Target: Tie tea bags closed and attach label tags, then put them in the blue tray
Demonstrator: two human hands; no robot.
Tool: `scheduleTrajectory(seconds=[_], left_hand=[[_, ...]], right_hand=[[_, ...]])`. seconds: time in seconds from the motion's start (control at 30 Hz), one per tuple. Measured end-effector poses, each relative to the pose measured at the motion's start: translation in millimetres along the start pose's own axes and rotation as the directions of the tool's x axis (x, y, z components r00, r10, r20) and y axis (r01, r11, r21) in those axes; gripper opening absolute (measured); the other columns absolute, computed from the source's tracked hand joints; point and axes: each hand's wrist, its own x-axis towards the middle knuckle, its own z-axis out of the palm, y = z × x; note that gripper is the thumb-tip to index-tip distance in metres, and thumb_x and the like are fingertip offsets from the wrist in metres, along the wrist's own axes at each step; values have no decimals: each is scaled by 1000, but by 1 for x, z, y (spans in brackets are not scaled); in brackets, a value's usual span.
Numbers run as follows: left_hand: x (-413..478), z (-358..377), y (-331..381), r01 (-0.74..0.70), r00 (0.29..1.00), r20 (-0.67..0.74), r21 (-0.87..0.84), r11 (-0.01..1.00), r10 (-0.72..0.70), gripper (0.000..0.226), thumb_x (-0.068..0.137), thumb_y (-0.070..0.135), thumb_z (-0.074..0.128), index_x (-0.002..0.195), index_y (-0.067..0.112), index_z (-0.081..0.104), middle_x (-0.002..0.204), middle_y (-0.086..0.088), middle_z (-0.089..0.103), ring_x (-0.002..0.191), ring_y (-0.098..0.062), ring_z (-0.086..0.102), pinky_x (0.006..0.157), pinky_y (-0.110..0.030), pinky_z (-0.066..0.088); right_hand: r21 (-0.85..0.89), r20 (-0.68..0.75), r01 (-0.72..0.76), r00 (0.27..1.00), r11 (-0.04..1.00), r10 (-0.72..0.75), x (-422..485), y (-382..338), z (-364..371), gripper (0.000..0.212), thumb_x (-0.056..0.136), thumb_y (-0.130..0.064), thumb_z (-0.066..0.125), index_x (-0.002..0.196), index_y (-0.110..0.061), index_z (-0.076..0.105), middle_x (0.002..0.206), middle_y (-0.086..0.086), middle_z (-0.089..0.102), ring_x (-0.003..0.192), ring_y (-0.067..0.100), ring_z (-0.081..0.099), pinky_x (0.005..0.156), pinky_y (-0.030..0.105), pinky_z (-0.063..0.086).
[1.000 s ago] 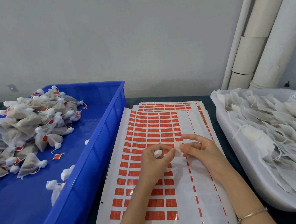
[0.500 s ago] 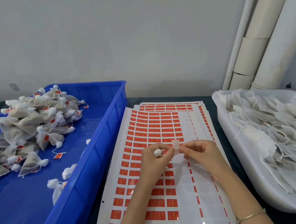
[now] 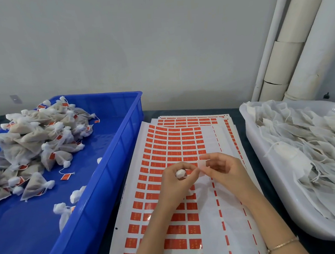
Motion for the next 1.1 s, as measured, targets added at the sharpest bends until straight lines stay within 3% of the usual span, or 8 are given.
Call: scheduleTrajectory(seconds=[0.17,0.33,0.93,1.1], left_hand=[[0,-1,0,-19,999,37,-19,1000,20,12,85,28,71,78,38,69,77,25,68,81,0,65,66,-7,49],[-1,-1,1,-13,996,83,-33,999,16,12,87,29,69,81,39,71,75,24,69,80,-1,65,67,-8,49],[2,-1,0,137,990,-18,0,991,-137,16,88,30,67,72,35,68,65,27,64,75,8,60,55,-3,44],[3,-2,-1,173,985,-23,-27,985,-173,13,88,31,67,77,27,72,67,16,61,69,-6,60,64,-10,45]], right_hand=[[-31,-16,-13,1000,999,12,0,6,-1,13,79,-32,73,92,-32,70,86,-21,71,87,0,66,68,8,50],[-17,-4,11,1000,1000,-11,0,7,-3,12,82,-23,72,86,-34,69,85,-26,69,88,-3,65,68,5,48],[-117,-21,129,991,985,-132,-4,3,1,22,76,-19,76,84,-39,72,90,-18,69,88,1,63,72,11,52],[-125,5,124,992,984,-124,-6,3,2,22,77,-17,76,85,-37,72,91,-16,69,89,0,61,72,10,51]])
